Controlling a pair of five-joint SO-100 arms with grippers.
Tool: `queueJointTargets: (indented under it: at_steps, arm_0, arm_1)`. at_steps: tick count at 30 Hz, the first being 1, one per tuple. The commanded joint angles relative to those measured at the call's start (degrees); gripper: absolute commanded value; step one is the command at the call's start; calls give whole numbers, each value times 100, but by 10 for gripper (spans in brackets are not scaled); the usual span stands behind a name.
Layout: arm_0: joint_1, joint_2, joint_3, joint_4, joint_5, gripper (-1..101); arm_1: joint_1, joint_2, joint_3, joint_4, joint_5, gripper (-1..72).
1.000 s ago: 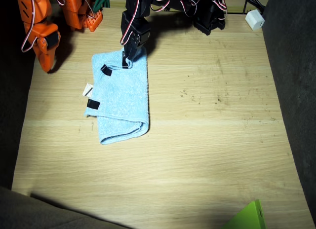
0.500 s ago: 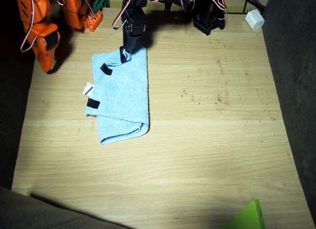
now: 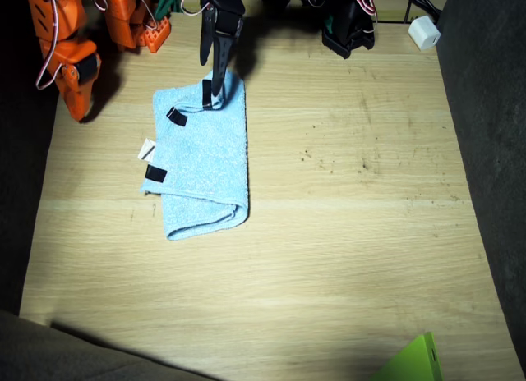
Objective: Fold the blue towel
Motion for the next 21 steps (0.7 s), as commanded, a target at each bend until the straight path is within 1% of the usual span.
queueJointTargets:
  at_steps: [1,2,4,6,7,8,10,11,14,16,17,21]
  arm_0:
    - [123,413,-580,-53,-185,411]
    - [255,404,-589,-123,-404,410]
    - [492,413,-598,-413,-1020,371]
    - [712,439,-598,-686,-1890,350]
    - [782,431,-598,-738,-2250,362]
    - [826,387,-598,-765,-2558,398]
    - [870,272,-598,-747,-3182,405]
    - [888,193,-598,-686,-3419,392]
    - [923,-79,-598,-431,-3814,245]
    - [905,-237,-598,-290,-3788,113]
    - [870,-308,-598,-220,-3797,90]
    - [703,-457,-598,-70,-3929,105]
  arm_1:
    - [26,132,-141,114,105,-1]
    - [26,141,-141,114,105,-1]
    - [26,79,-167,114,105,-1]
    - [26,44,-185,114,105,-1]
    - [26,44,-185,114,105,-1]
    - [26,44,-185,114,105,-1]
    - [18,44,-185,114,105,-1]
    - [18,44,-185,114,105,-1]
    - [18,44,-185,114,105,-1]
    - [18,44,-185,114,105,-1]
    - [18,44,-185,114,105,-1]
    - [9,35,-193,114,97,-1]
